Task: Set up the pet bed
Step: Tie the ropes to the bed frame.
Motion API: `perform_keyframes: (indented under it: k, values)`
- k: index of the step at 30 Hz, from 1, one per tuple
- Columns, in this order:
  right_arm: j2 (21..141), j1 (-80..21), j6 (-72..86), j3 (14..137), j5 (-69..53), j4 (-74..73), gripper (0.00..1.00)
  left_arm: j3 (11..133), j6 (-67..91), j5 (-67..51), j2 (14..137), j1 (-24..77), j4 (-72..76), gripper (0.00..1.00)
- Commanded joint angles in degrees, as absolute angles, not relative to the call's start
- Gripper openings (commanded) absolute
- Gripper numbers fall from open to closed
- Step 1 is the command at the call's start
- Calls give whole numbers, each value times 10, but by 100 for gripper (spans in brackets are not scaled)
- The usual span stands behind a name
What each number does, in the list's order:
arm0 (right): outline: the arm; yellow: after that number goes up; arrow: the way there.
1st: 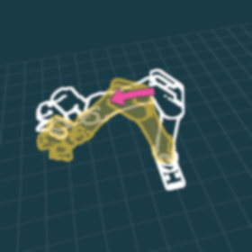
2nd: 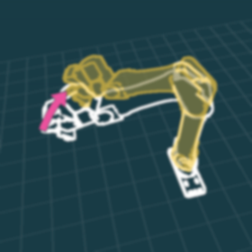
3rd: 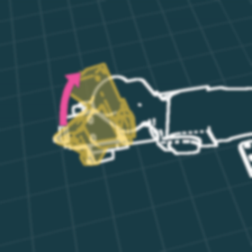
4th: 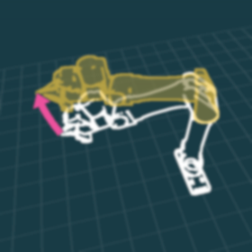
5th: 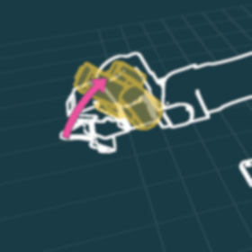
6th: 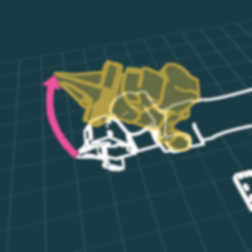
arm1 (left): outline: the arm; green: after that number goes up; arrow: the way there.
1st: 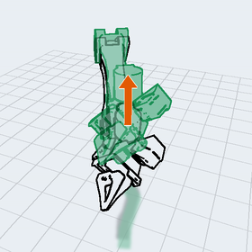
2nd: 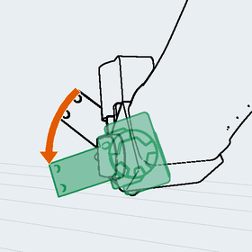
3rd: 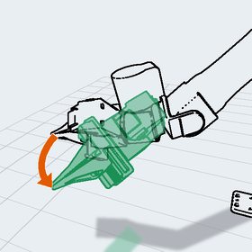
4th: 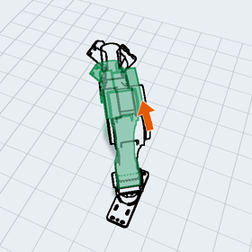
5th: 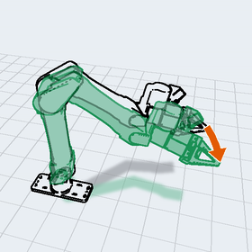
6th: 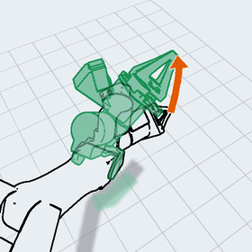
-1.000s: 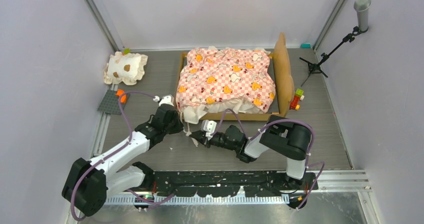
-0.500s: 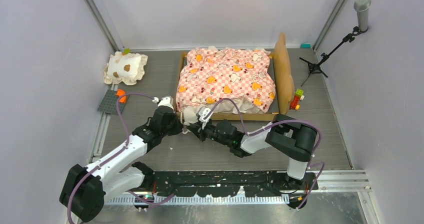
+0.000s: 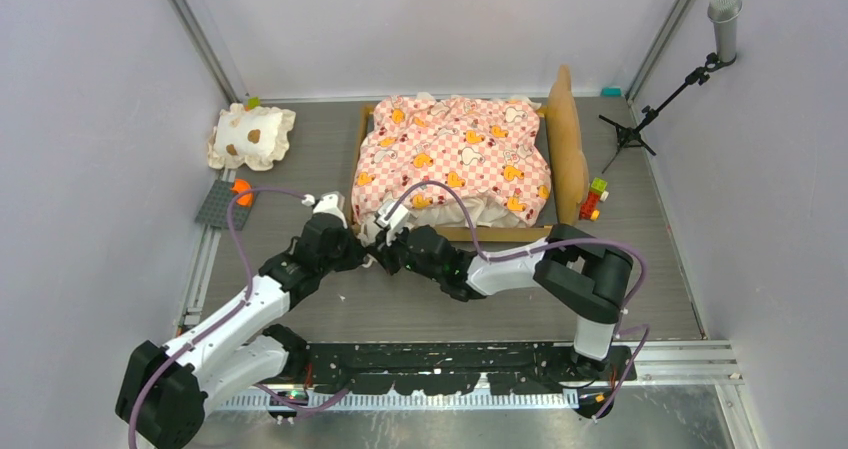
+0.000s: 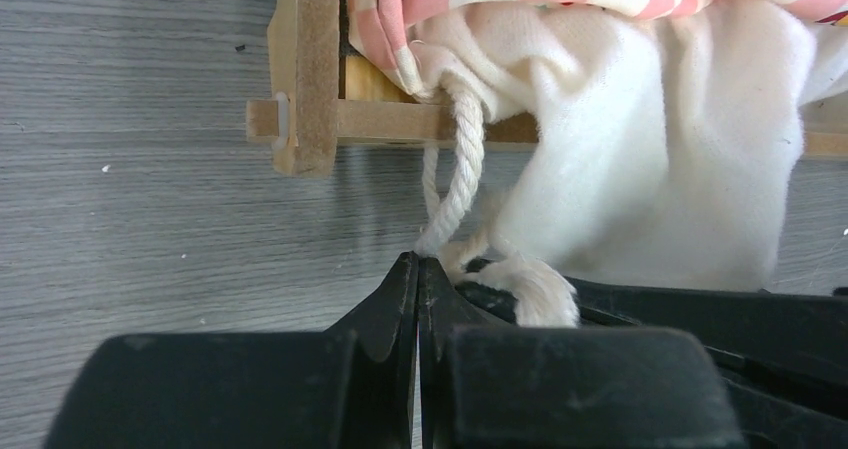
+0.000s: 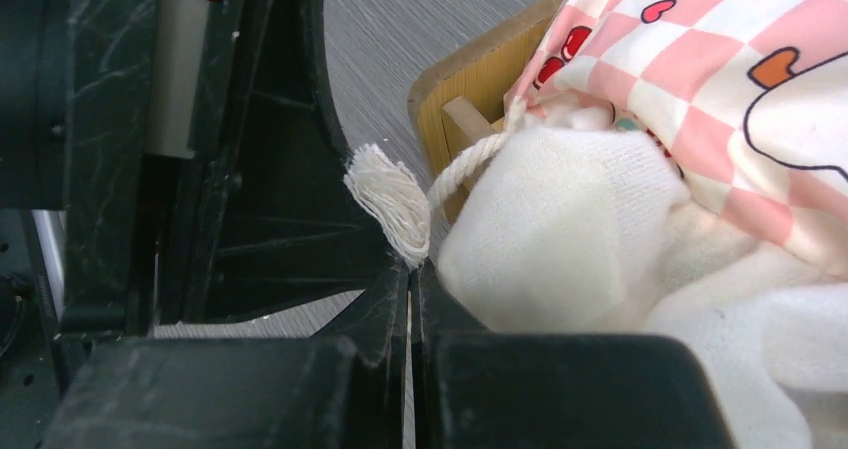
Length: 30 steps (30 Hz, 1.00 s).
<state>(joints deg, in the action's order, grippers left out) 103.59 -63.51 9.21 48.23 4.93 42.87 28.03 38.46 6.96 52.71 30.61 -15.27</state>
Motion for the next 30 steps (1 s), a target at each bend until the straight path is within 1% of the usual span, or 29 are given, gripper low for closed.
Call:
perform_keyframes:
  k: [1, 8, 13, 18, 30]
  values:
    - [1051, -630, 105, 514, 61, 390, 1, 279, 376, 60, 511, 304, -155, 0]
    - [1072, -618, 132, 541, 70, 330, 1, 278, 379, 61, 495, 304, -167, 0]
    - [1085, -613, 141, 548, 71, 326, 1, 278, 380, 60, 493, 303, -169, 0]
    - [1103, -607, 151, 581, 67, 288, 1, 279, 381, 58, 491, 303, -170, 0]
    - [1127, -600, 142, 620, 39, 238, 1, 281, 377, 34, 494, 304, -158, 0]
